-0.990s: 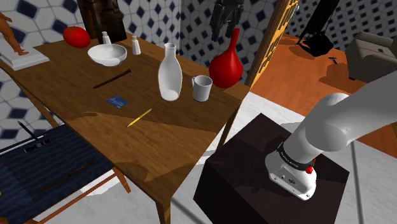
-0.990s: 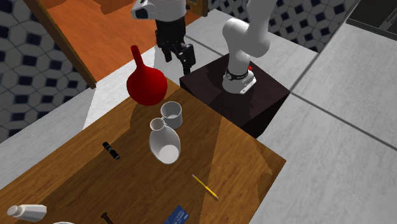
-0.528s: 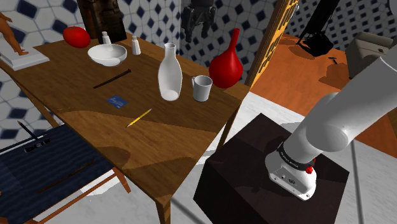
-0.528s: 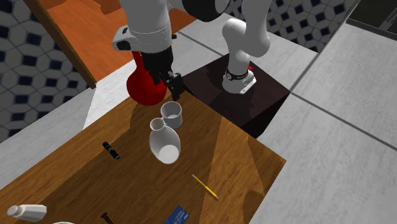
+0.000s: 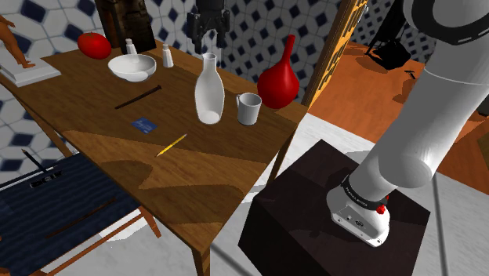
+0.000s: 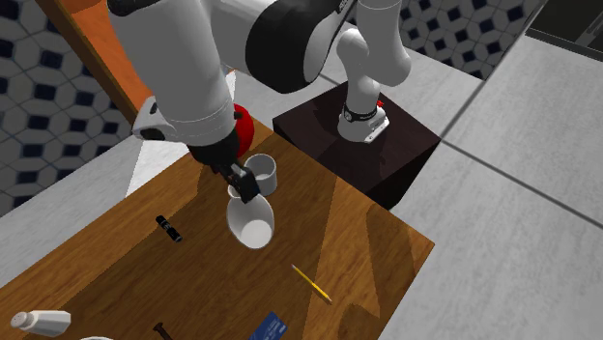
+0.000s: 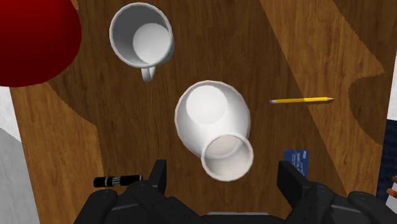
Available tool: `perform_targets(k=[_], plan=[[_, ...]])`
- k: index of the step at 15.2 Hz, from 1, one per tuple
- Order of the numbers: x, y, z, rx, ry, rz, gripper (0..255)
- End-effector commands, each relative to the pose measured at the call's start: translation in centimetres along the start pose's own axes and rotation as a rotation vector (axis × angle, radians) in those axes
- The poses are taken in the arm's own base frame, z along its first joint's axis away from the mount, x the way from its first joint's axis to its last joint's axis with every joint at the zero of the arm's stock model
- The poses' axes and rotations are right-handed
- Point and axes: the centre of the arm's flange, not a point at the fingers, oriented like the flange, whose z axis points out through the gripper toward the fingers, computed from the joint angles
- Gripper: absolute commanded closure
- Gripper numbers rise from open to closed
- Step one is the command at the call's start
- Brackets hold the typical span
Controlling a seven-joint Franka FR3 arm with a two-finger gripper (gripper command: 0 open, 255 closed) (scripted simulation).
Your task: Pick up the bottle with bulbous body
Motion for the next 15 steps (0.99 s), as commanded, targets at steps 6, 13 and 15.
perform_targets(k=[6, 13, 15], plan=[[0.8, -0.6, 3.4, -0.003, -0.001, -0.001, 0], [0.8, -0.6, 4.2, -0.003, -0.001, -0.001, 255], [0.8, -0.7, 4.2, -0.003, -0.001, -0.001, 255]])
